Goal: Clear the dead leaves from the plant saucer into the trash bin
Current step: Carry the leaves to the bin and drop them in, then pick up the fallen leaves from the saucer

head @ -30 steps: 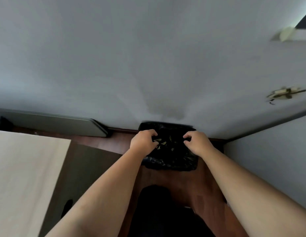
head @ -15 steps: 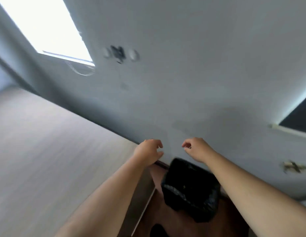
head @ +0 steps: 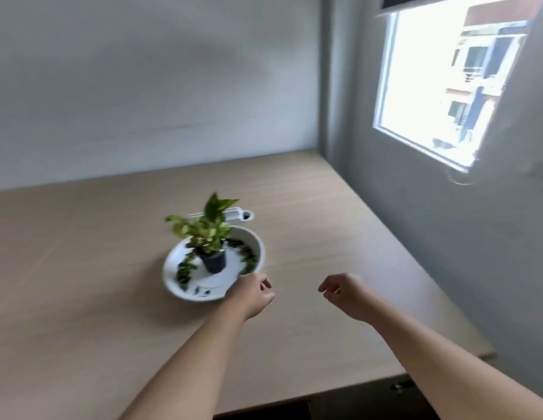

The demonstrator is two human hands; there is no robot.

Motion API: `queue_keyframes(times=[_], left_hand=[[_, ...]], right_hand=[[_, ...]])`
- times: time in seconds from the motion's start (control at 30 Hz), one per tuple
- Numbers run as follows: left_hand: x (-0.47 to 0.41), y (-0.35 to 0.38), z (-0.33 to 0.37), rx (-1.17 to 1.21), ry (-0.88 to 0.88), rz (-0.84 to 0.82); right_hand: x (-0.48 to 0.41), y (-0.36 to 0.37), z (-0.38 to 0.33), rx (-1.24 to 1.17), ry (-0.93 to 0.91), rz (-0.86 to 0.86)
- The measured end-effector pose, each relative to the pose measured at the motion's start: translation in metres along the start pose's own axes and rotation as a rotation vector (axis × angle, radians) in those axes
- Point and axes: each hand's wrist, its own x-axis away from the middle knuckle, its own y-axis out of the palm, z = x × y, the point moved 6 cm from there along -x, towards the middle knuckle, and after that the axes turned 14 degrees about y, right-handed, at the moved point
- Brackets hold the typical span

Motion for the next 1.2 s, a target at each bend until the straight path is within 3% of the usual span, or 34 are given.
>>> queue_keyframes(times=[0.2, 0.37, 0.53, 0.63, 0.87, 1.0, 1.2], left_hand=[[0.010, -0.048, -0.143, -0.013, -0.184, 0.074], [-0.014, -0.056, -0.204, 0.004, -0.182, 0.041], [-0.046, -0.040, -0.221, -0.018, -0.188, -0.108], [-0.060, -0.034, -0.227, -0.241, -0.195, -0.218], [-0.072, -0.026, -0.232, -0.252, -0.181, -0.185], [-0.073, -0.026, -0.230, -0.127, -0.108, -0.116], [-0.079, -0.024, -0.231, -0.092, 0.045, -0.148]], right_hand=[[-0.049, 0.089, -0.113, 0.073, -0.106, -0.137], [-0.090, 0.136, -0.160, 0.198, -0.153, -0.067], [-0.128, 0.160, -0.174, 0.408, -0.121, -0.086], [-0.140, 0.173, -0.180, 0.533, -0.107, -0.078], [-0.147, 0.202, -0.188, 0.737, -0.132, -0.043], [-0.148, 0.206, -0.191, 0.685, -0.133, -0.097], [-0.155, 0.209, -0.191, 0.516, -0.206, -0.190]])
